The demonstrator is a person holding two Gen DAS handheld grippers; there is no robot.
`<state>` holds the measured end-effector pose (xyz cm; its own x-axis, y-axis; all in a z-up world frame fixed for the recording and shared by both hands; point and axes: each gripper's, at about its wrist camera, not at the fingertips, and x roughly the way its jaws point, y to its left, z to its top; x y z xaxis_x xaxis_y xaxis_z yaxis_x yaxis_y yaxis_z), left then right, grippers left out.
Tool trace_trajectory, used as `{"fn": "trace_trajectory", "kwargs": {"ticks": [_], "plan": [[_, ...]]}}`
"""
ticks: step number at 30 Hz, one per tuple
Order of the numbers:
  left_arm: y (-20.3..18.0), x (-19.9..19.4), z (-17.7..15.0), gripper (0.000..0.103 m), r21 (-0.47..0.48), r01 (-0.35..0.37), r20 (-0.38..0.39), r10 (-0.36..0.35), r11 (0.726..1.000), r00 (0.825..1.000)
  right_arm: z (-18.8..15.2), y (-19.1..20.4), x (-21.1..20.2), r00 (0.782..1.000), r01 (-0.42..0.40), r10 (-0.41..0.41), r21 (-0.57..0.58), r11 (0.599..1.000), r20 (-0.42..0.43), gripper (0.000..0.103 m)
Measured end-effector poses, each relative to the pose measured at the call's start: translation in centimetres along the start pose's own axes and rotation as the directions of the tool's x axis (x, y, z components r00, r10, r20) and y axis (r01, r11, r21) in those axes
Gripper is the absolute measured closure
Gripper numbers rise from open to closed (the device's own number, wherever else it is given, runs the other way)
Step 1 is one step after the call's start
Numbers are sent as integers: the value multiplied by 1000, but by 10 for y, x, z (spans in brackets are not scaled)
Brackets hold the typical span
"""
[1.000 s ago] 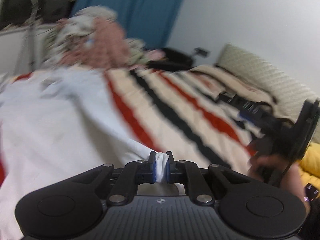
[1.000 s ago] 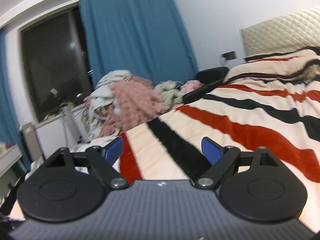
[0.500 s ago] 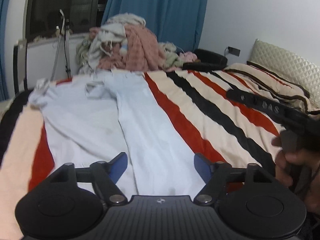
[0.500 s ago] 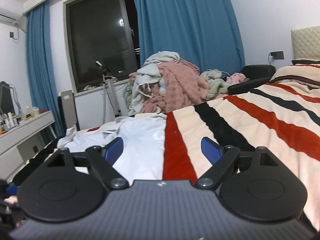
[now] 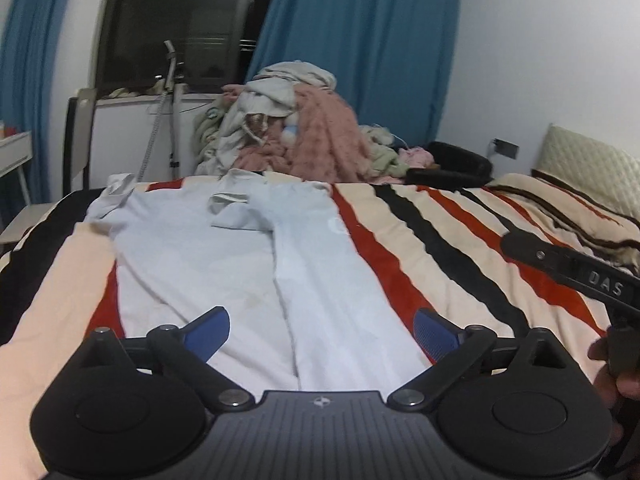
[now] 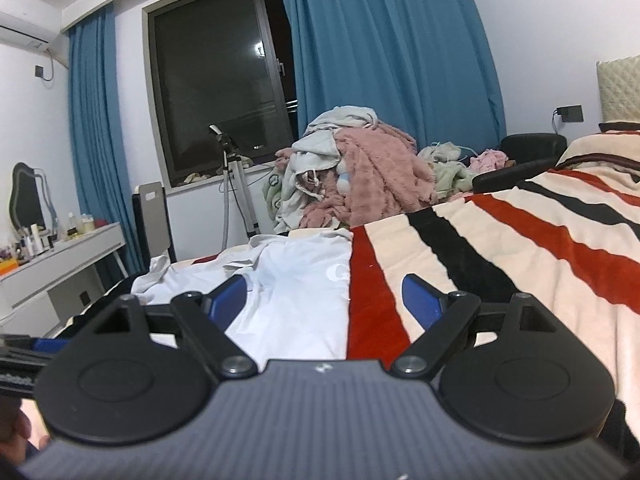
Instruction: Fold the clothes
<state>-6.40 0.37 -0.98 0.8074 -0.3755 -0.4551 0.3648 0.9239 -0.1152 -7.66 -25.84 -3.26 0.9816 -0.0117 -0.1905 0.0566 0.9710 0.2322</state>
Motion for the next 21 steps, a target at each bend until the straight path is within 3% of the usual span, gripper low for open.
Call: {"fn": "trace_trajectory", "kwargs": {"ticks": [4,21], "plan": [[8,0,-1,0,-42,4,-10,-5,999,1000,-1,4,2,1000,-14,14,5,1000,-15,17],[0,2,0,0,-10,-65,-9,65,998,998,-3,0,4,999,-5,6,31,999,-34,17]]}}
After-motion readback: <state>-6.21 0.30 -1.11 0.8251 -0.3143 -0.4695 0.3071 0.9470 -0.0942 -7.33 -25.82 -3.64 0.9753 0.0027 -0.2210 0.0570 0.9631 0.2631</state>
